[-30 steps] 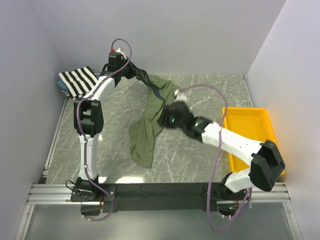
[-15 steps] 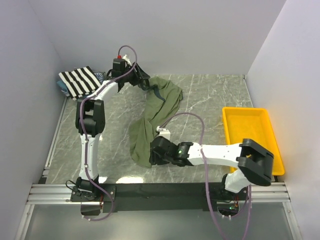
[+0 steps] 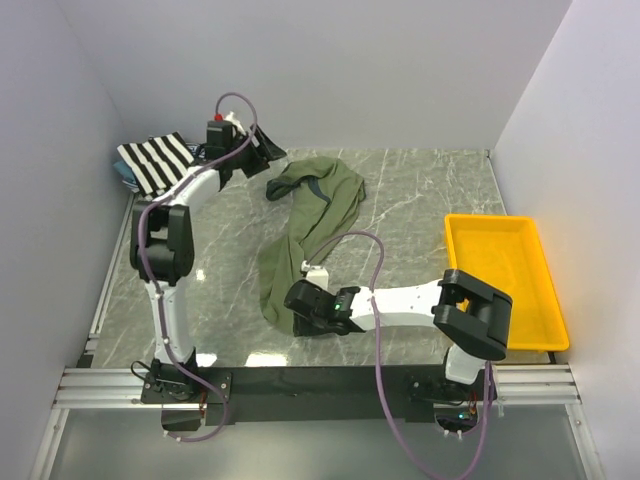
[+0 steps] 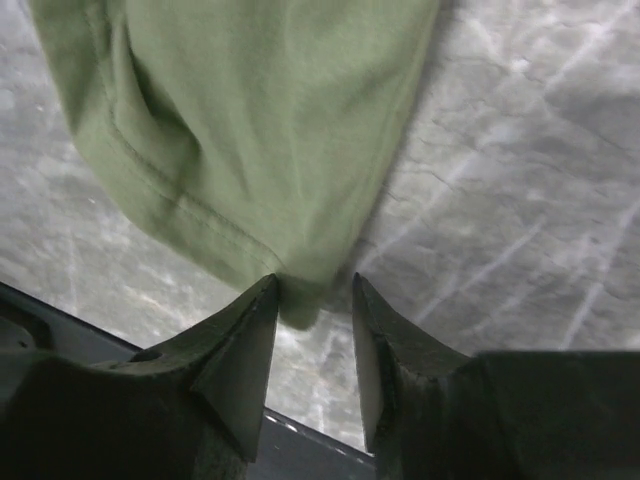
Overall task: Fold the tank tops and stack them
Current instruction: Flatten the tank top out
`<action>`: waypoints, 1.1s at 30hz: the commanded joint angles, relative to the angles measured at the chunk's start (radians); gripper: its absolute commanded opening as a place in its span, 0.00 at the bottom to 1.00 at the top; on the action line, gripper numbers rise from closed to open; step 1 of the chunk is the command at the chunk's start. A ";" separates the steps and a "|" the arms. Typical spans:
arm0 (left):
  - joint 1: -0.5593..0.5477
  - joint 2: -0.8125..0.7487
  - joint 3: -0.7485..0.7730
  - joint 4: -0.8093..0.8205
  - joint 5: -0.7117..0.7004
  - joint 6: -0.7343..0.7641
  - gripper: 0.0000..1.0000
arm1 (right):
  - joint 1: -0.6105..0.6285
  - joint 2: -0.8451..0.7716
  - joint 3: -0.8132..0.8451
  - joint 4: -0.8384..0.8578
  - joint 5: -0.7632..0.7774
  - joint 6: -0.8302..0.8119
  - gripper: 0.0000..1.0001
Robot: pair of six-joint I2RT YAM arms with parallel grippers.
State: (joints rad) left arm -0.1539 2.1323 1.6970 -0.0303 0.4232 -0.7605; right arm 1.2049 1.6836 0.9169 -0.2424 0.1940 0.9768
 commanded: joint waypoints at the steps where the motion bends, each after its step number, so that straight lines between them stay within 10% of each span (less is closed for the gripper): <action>1: 0.013 -0.136 -0.028 0.033 -0.040 0.021 0.79 | 0.010 0.019 0.028 0.015 0.021 0.029 0.40; 5: 0.016 -0.187 -0.078 -0.043 -0.083 0.010 0.77 | 0.010 -0.008 -0.001 -0.032 0.048 0.051 0.00; 20: -0.088 -0.678 -1.008 0.138 -0.272 -0.132 0.51 | -0.189 -0.706 -0.164 -0.421 0.271 0.044 0.00; 33: -0.148 -0.632 -1.139 0.423 0.008 -0.292 0.51 | -0.378 -0.377 0.781 -0.580 0.407 -0.501 0.00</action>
State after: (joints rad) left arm -0.2764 1.4986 0.5594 0.2619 0.3431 -0.9966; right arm 0.8349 1.2049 1.4956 -0.7910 0.5365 0.6590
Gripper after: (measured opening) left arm 0.514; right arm 0.010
